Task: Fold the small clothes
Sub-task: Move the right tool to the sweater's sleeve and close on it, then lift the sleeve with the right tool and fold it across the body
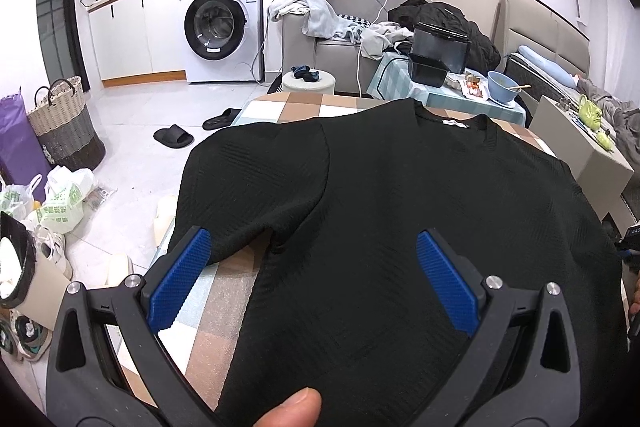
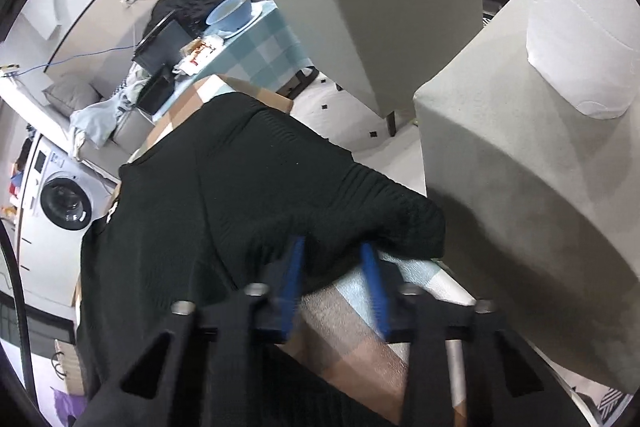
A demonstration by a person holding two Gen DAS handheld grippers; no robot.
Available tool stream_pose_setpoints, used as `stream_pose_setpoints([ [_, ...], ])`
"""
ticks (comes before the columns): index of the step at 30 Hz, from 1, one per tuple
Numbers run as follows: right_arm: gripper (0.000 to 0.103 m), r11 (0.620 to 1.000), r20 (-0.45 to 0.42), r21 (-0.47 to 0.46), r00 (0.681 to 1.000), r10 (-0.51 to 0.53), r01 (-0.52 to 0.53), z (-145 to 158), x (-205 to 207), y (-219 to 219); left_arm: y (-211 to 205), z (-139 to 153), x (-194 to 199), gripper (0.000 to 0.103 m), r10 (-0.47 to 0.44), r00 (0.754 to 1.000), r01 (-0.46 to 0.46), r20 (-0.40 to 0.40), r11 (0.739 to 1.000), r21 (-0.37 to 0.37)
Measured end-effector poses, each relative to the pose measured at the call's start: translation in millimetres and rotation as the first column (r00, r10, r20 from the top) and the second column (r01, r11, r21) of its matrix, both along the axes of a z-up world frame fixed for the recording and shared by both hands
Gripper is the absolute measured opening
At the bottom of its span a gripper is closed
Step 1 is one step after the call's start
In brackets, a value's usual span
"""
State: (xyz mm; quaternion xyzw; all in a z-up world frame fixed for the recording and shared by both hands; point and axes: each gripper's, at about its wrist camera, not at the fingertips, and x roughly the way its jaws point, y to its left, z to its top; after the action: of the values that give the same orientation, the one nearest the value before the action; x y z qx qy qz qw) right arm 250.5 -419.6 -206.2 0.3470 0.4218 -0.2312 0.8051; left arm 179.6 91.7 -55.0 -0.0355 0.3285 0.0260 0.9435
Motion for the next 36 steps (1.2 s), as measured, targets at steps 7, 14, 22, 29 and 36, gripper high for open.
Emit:
stream_pose_setpoints([
  [7,0.005,0.985,0.019,-0.164,0.998,0.058,-0.054,31.6,12.0,17.3,0.2,0.2,-1.2,0.102,-0.002,1.000,0.002,0.003,1.000,-0.002],
  [14,0.005,0.863,0.164,-0.397,0.901,0.402,-0.313,98.0,63.4,98.3,-0.8,2.2,-3.5,0.102,-0.003,1.000,0.003,0.010,1.000,0.004],
  [22,0.007,0.579,-0.073,-0.256,0.613,0.787,-0.774,39.4,69.6,201.2,-6.6,4.8,-7.9,0.102,-0.014,1.000,0.014,0.018,1.000,0.016],
  [29,0.050,0.774,0.047,-0.156,0.778,0.626,-0.613,39.1,27.3,131.9,-8.9,3.4,-8.1,0.102,-0.020,1.000,0.019,0.010,1.000,0.010],
  [36,0.052,0.890,0.239,0.145,0.888,0.394,-0.433,29.2,19.9,62.7,-4.3,0.8,-6.9,0.102,-0.013,1.000,0.013,0.003,1.000,0.002],
])
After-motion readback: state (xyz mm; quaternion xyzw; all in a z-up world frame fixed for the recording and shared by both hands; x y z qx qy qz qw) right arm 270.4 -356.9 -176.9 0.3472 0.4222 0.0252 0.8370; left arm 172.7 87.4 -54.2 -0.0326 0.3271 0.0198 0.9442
